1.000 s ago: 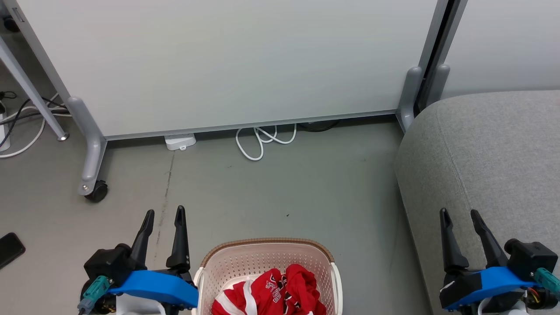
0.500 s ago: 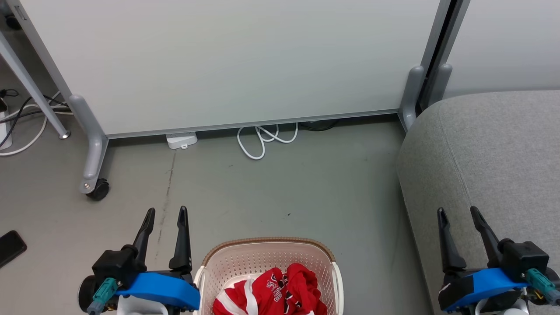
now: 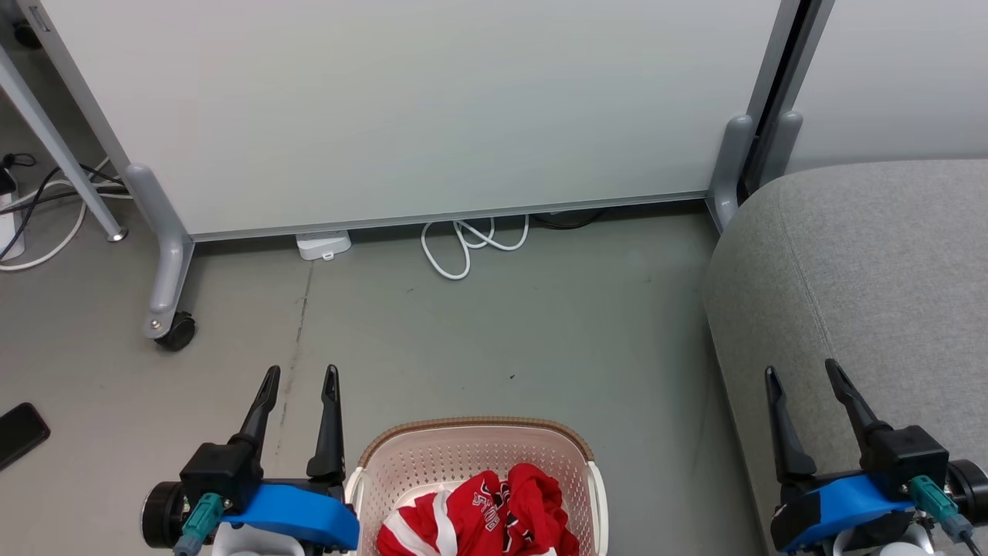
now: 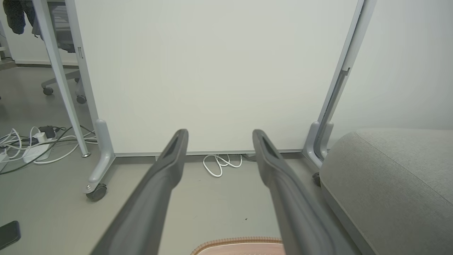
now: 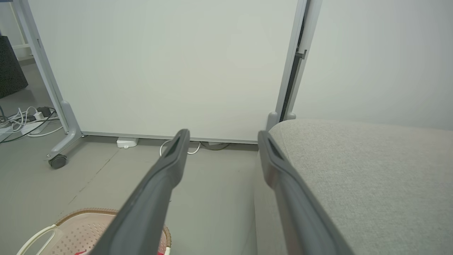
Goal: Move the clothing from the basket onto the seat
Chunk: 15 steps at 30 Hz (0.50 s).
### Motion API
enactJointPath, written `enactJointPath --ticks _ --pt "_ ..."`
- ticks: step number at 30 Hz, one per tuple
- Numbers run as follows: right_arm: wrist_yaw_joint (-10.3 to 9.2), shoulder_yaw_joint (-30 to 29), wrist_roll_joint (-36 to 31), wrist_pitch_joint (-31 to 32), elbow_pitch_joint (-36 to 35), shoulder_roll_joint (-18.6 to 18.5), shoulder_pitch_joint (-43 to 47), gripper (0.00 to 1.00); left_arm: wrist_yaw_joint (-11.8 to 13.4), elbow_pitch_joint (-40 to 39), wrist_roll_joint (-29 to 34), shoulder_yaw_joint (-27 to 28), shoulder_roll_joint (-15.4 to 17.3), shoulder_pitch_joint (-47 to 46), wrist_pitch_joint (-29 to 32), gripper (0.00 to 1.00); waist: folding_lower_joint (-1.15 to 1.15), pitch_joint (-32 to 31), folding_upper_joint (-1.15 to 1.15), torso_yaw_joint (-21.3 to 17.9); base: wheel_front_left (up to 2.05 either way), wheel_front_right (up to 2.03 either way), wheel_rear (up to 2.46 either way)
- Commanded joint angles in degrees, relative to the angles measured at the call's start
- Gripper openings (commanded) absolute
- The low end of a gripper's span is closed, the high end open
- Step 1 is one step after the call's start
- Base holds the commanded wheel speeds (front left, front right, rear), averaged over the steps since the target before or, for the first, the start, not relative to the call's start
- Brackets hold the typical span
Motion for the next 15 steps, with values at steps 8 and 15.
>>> enactJointPath --ticks 8,15 --pt "0.13 0.20 -2.07 -0.73 -0.10 -0.33 -0.71 1.00 -0.37 0.15 1.88 0.27 -0.14 -0.72 -0.73 1.00 0.00 0.32 0.00 -0.17 0.00 0.00 0.00" --pt "0.13 0.19 -2.14 -0.77 -0.27 -0.32 -0.75 1.00 -0.44 0.48 1.39 0.49 -0.27 -0.79 -0.73 1.00 0.00 0.63 0.00 -0.44 0.00 0.00 0.00"
